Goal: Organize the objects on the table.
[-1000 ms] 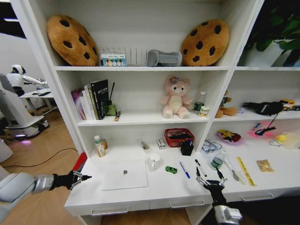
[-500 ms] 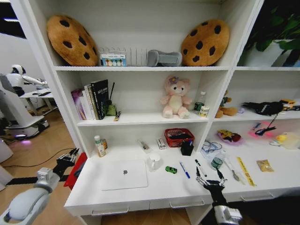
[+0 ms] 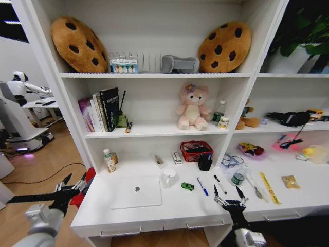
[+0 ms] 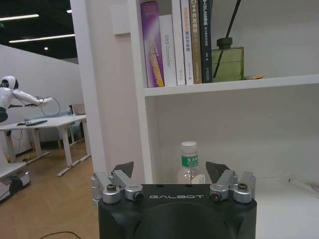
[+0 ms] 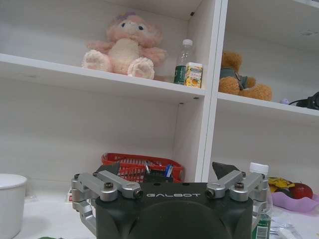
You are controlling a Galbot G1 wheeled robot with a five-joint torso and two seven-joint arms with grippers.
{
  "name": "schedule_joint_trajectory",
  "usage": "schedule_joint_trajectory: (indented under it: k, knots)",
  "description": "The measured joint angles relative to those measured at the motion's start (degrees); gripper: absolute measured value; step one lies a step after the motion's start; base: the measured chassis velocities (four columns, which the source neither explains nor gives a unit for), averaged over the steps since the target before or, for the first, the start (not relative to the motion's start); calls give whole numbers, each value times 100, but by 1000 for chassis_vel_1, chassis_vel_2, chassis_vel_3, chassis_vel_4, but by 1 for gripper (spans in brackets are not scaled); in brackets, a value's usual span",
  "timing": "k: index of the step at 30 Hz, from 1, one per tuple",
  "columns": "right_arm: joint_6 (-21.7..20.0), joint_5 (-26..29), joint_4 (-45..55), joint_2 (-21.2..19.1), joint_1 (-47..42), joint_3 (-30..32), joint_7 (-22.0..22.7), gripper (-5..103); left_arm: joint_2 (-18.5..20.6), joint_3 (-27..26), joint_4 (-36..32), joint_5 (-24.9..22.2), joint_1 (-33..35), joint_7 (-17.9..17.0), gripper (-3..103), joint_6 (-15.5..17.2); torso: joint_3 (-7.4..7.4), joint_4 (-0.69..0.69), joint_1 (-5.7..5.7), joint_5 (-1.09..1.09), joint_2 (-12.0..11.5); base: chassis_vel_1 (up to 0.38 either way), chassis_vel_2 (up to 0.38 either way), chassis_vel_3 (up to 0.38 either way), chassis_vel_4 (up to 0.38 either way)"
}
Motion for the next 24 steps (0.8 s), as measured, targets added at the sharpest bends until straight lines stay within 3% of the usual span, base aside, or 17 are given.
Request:
schedule_joint_trajectory:
  k: [1,4,6,13,18,24]
  knots:
    - [0,0,0,0,0,0,0,100,0,0,0,0,0,0,82,0,0,0,0,0,0,0,0,0,0]
    - [11,-17,128,42,-109,-11,-2,100,-217,-20,-196,47,102,81,97,-11,0,-1,0,-1,0,0,0,0,0]
    - [30,-21,147,51,-128,-12,-2,100,-296,-6,-242,94,111,97,99,-11,0,-1,0,-1,0,0,0,0,0]
    - [78,-13,198,59,-173,-7,-8,100,-491,14,-404,239,187,104,100,122,0,0,0,-1,0,0,0,0,0]
    - [141,32,225,70,-164,-28,69,100,-696,69,-454,209,175,194,100,-58,1,-1,0,-1,-1,0,0,0,0]
    - [179,45,239,33,-178,-9,75,100,-871,122,-481,350,203,138,100,-23,1,0,0,-1,-1,0,0,0,0]
